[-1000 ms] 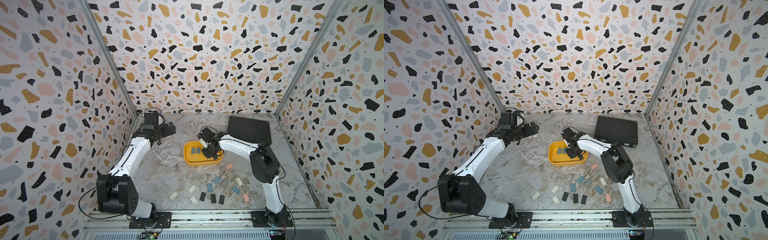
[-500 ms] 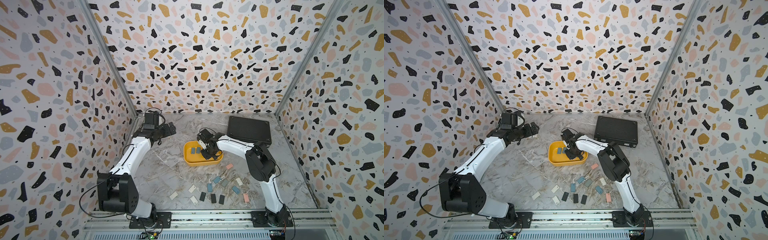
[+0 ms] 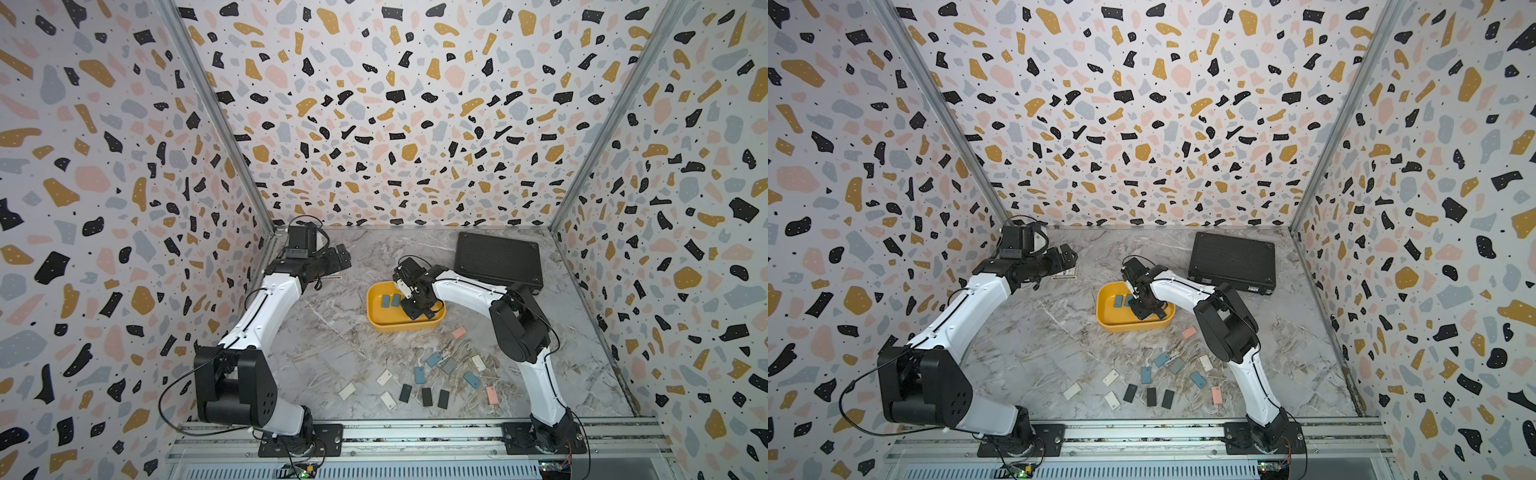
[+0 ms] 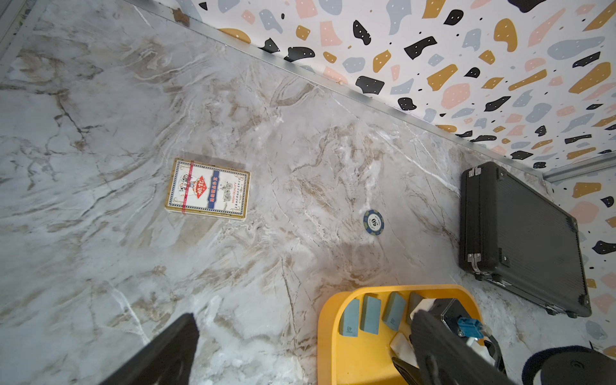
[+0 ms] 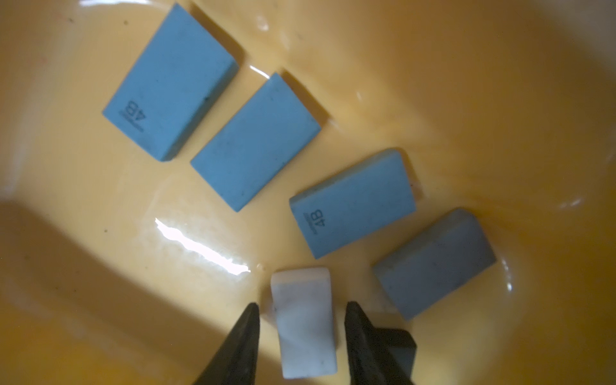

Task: Put the eraser in the storage box
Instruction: Place the eraser in the storage box.

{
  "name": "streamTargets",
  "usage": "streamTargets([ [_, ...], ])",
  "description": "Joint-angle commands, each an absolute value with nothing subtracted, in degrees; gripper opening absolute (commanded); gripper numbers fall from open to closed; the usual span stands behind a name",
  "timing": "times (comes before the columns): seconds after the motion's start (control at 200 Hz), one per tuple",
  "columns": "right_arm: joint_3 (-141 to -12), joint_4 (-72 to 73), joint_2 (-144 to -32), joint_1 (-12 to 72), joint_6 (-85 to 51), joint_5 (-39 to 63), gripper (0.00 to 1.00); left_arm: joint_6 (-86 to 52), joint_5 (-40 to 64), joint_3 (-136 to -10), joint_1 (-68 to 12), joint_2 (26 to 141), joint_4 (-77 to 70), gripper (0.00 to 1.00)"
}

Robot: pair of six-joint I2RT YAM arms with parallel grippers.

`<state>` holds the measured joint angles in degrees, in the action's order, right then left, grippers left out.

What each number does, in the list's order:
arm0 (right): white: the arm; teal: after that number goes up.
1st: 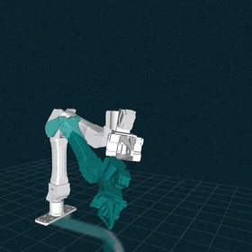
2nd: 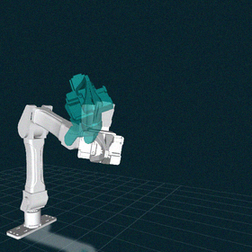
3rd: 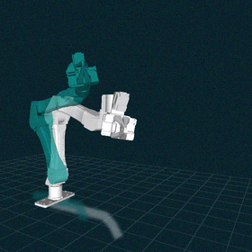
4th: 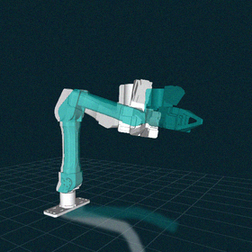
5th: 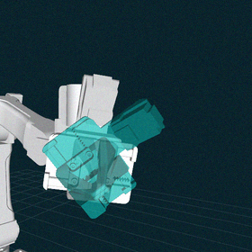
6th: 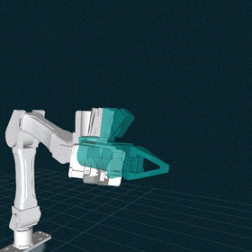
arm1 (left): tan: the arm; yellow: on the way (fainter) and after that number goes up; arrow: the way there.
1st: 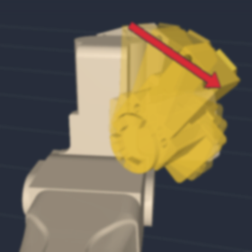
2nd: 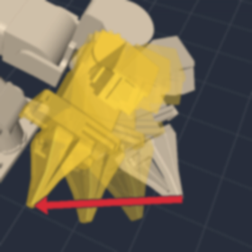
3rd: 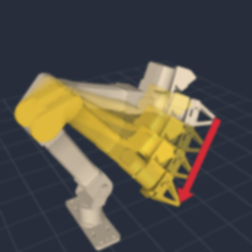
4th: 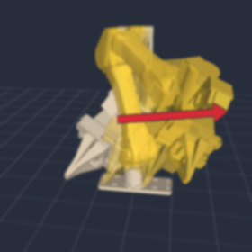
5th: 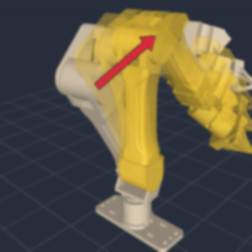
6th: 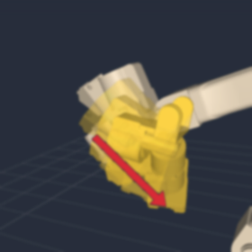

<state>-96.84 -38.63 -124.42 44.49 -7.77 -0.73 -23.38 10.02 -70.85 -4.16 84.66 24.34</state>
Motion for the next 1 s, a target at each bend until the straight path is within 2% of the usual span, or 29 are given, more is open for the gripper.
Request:
streamTargets([
  [0.0,-98.73,-40.03,-119.32,44.91,-8.16,-0.45,0.48,-23.12,10.11,-71.63,-3.74,85.06,22.41,0.99],
  [0.21,-95.26,-39.60,-109.80,44.91,-10.12,-5.41,0.55,-23.05,10.03,-71.72,-3.78,84.77,22.71,1.00],
  [0.436,-83.59,-38.76,-95.77,43.75,-16.52,-10.18,0.66,-23.03,10.03,-71.63,-3.70,84.22,22.76,1.00],
  [0.741,-64.87,-36.80,-83.79,35.01,-25.90,-2.58,0.68,-23.07,10.20,-71.33,-3.71,83.51,22.74,0.99],
  [0.996,-55.75,-32.14,-83.41,31.76,-28.74,0.16,0.68,-23.12,10.19,-70.97,-3.69,83.05,22.70,1.00],
])
